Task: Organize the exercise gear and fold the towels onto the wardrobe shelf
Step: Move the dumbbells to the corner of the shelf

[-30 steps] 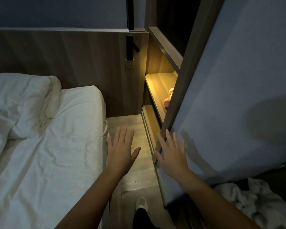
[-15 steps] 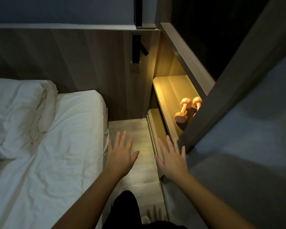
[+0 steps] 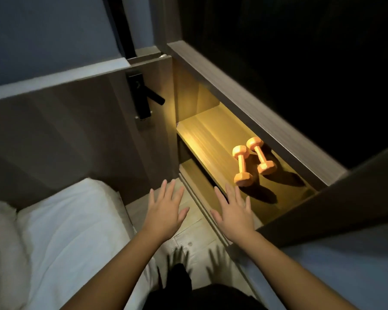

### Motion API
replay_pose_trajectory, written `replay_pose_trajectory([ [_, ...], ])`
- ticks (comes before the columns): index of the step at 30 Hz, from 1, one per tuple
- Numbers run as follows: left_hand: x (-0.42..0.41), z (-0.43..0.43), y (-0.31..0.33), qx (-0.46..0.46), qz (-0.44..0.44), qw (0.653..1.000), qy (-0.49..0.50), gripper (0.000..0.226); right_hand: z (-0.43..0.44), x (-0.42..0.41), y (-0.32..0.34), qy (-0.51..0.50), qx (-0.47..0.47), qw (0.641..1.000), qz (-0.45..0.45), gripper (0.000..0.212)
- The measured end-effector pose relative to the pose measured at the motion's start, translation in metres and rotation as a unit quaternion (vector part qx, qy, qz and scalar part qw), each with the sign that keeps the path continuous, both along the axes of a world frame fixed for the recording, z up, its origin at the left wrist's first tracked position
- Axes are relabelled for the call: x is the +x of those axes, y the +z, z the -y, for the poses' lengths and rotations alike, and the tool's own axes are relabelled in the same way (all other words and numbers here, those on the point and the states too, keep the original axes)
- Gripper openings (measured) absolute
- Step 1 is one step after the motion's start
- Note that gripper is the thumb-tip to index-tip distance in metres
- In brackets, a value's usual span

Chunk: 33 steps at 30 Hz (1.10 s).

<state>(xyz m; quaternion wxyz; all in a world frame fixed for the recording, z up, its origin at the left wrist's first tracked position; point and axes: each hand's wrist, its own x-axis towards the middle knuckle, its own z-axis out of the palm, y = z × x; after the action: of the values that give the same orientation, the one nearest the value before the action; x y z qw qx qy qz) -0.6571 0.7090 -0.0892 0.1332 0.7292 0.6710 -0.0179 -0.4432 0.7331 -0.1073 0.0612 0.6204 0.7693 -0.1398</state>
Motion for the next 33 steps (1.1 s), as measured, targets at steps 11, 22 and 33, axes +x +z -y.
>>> replay_pose_trajectory([
  [11, -0.01, -0.066, -0.005, -0.021, 0.013, 0.993, -0.113, 0.064, -0.024, -0.002, -0.01, -0.073, 0.004, 0.997, 0.018, 0.069],
  [22, -0.046, -0.169, -0.078, -0.005, -0.025, 0.958, -0.285, 0.065, -0.07, -0.039, -0.084, -0.194, 0.039, 0.979, 0.057, 0.066],
  [33, -0.111, -0.193, -0.234, 0.061, 0.01, 0.938, -0.342, 0.066, -0.044, -0.105, -0.223, -0.264, 0.122, 0.948, 0.132, 0.067],
])
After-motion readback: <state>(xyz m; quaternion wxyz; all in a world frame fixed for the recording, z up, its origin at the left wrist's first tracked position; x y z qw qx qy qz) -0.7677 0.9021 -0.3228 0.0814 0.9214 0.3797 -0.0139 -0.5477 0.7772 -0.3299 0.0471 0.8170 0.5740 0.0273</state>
